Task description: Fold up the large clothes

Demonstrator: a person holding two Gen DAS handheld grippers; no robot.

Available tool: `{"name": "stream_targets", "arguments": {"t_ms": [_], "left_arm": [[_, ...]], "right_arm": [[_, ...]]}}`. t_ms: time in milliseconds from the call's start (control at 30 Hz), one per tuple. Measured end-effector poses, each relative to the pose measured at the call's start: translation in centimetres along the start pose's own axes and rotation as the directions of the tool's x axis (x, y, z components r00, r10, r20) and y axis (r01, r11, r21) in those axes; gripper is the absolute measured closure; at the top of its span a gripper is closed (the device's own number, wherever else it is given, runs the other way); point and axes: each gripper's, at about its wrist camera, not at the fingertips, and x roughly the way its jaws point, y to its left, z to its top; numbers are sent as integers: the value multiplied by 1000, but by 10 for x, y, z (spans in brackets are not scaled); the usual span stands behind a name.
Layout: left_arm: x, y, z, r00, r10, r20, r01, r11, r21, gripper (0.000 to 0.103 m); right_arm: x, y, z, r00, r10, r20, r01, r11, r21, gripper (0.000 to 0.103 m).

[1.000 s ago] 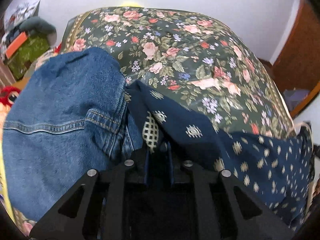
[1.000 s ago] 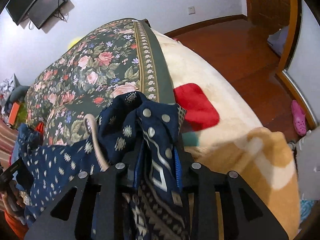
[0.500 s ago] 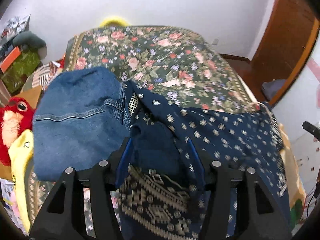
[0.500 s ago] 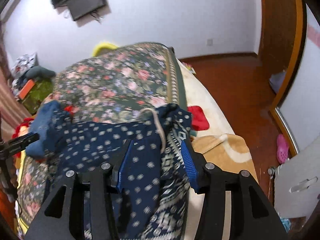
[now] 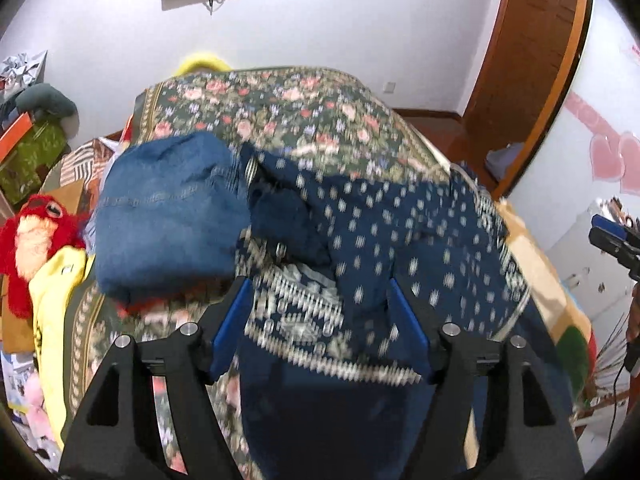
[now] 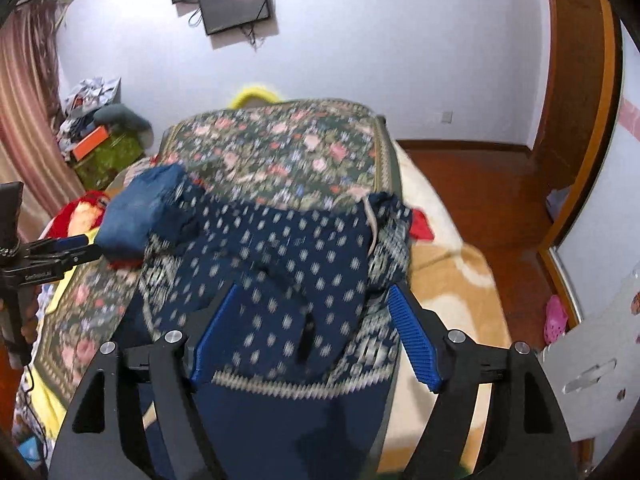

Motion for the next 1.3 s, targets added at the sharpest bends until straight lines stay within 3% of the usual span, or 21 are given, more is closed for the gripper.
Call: {"name": "stream_targets", "arguments": {"t_ms": [333, 567, 667, 800, 967, 1000, 1100, 1167, 1200, 1267, 1300], "left_arm": [[18, 32, -97, 987, -45, -157, 30, 995, -100, 34], [38, 59, -159, 953, -112, -281, 38, 966, -257, 34], [39, 69, -182, 948, -177, -265, 69, 926, -370, 33], [40, 84, -208, 937, -292, -190, 147, 826, -544, 33], [43, 83, -219, 922, -360, -146, 203, 767, -609, 34], [43, 82, -220, 917, -375, -139, 219, 761, -610, 39], [42, 76, -216, 910, -396, -126, 254, 770, -586, 55], [40, 71, -213, 906, -406, -119, 271, 773, -574, 67], [39, 71, -209, 907, -403, -118, 273, 779, -565, 72], [41, 67, -203, 917, -377, -129, 255, 804, -536, 77], [38, 61, -199, 925, -353, -138, 242, 830, -502, 82]], "right_arm": [[19, -10, -86, 981, 39, -191, -12, 990, 140, 30], [13, -22, -138, 961, 90, -261, -11, 956, 292, 30], [14, -27, -154, 950, 118, -288, -10, 936, 352, 30], [14, -30, -162, 953, 146, -267, -29, 917, 398, 28], [22, -22, -162, 952, 195, -236, -85, 909, 408, 27], [23, -20, -162, 953, 200, -227, -95, 911, 401, 27], [27, -14, -163, 953, 212, -214, -109, 905, 410, 37], [28, -12, -162, 952, 228, -203, -128, 903, 411, 57], [28, -11, -160, 951, 234, -199, -136, 901, 412, 62], [29, -11, -157, 951, 237, -200, -137, 900, 415, 81], [29, -12, -155, 947, 256, -193, -156, 893, 422, 86]]}}
